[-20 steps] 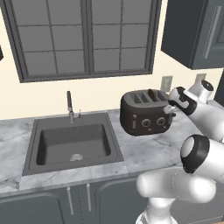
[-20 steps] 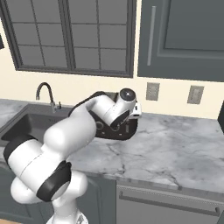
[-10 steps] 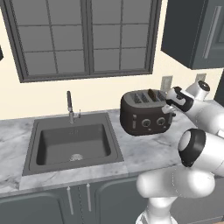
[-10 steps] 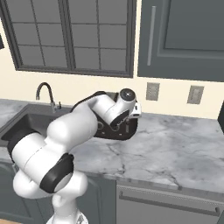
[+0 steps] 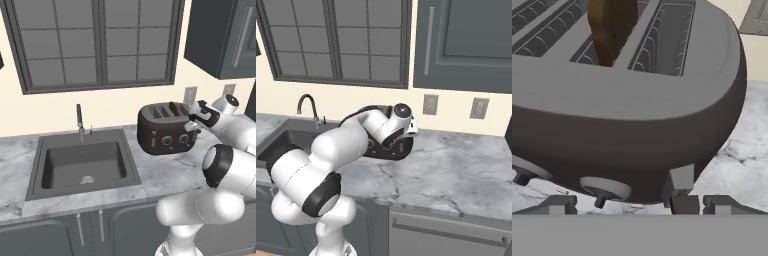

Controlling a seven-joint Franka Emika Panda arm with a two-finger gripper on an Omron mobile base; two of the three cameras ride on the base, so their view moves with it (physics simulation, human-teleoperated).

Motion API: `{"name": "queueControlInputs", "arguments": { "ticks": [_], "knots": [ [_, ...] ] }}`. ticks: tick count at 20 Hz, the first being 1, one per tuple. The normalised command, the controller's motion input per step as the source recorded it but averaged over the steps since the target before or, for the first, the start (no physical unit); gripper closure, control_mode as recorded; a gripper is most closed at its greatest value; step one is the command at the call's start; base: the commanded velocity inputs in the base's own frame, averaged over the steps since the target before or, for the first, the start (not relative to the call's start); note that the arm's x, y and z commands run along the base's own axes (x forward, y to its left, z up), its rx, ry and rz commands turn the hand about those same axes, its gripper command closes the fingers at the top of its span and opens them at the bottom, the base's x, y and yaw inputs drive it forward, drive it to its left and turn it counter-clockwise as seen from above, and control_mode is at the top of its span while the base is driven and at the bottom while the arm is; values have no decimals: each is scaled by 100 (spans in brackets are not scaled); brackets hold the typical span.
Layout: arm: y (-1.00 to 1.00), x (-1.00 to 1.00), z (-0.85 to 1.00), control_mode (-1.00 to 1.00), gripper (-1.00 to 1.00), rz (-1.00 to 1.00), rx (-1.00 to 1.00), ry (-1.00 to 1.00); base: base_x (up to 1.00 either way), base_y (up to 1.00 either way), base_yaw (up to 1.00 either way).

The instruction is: Start the toaster. Once the lever pops up, take the bread to the plate on the dining counter.

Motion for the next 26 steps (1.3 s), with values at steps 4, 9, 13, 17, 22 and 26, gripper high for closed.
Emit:
{"name": "queueControlInputs", "arguments": {
  "ticks": [4,9,13,17,22,26],
  "knots": [
    [0,0,-5,-100,-100,0,0,0,0,0,0],
    [0,0,-17,-100,-100,0,0,1,0,0,0],
    [0,0,-15,-100,-100,0,0,2,0,0,0],
    [0,0,-8,-100,-100,0,0,2,0,0,0],
    [0,0,-1,-100,-100,0,0,0,0,0,0],
    [0,0,-17,-100,-100,0,0,0,0,0,0]
  ]
}}
